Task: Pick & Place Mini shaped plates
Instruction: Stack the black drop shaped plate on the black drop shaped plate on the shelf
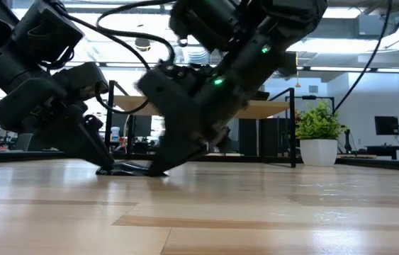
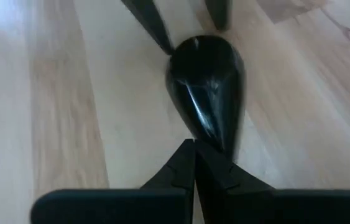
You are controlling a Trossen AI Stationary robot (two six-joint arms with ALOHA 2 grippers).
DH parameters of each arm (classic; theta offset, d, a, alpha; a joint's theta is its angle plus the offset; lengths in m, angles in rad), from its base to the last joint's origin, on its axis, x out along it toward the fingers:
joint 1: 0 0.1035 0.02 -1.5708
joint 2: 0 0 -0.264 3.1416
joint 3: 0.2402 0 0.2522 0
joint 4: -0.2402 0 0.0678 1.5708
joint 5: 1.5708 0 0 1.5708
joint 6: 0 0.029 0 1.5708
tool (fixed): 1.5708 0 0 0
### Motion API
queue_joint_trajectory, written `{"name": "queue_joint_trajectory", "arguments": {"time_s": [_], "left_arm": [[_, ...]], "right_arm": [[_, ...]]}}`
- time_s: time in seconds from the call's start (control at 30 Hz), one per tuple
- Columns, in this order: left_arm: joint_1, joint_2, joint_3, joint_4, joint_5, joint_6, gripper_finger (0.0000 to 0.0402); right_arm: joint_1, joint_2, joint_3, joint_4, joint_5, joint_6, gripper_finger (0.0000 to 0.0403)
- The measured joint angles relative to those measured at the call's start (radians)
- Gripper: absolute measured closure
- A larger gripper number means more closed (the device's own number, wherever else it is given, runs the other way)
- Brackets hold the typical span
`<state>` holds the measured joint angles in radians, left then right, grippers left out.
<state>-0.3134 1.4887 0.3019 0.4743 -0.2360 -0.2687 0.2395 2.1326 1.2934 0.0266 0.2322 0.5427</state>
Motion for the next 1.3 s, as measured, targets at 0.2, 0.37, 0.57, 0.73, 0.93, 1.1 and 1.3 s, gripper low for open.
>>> {"name": "queue_joint_trajectory", "arguments": {"time_s": [0.2, 0.37, 0.57, 0.73, 0.93, 1.1, 1.3], "left_arm": [[0.0, -0.002, 0.0, 0.001, -0.001, 0.001, 0.023], [0.0, -0.002, 0.0, -0.002, -0.001, 0.002, 0.023], [0.0, -0.002, 0.0, -0.006, -0.001, 0.023, 0.023], [-0.002, -0.022, -0.001, -0.033, -0.002, 0.049, 0.023], [-0.016, -0.111, -0.001, -0.112, 0.0, 0.081, 0.023], [-0.016, -0.243, -0.001, -0.238, 0.0, 0.08, 0.023], [-0.016, -0.399, -0.001, -0.367, 0.011, 0.071, 0.023]], "right_arm": [[-0.008, 0.002, -0.005, 0.036, -0.011, -0.024, 0.0401], [-0.007, -0.002, -0.005, 0.036, -0.007, -0.05, 0.0388], [0.014, -0.034, 0.05, -0.038, 0.008, -0.19, 0.0336], [0.006, -0.033, 0.087, -0.113, 0.023, -0.26, 0.0284], [-0.021, -0.033, 0.088, -0.106, 0.026, -0.262, 0.0208], [-0.033, -0.033, 0.088, -0.082, 0.023, -0.262, 0.0144], [-0.033, -0.033, 0.088, -0.052, 0.023, -0.265, 0.011]]}}
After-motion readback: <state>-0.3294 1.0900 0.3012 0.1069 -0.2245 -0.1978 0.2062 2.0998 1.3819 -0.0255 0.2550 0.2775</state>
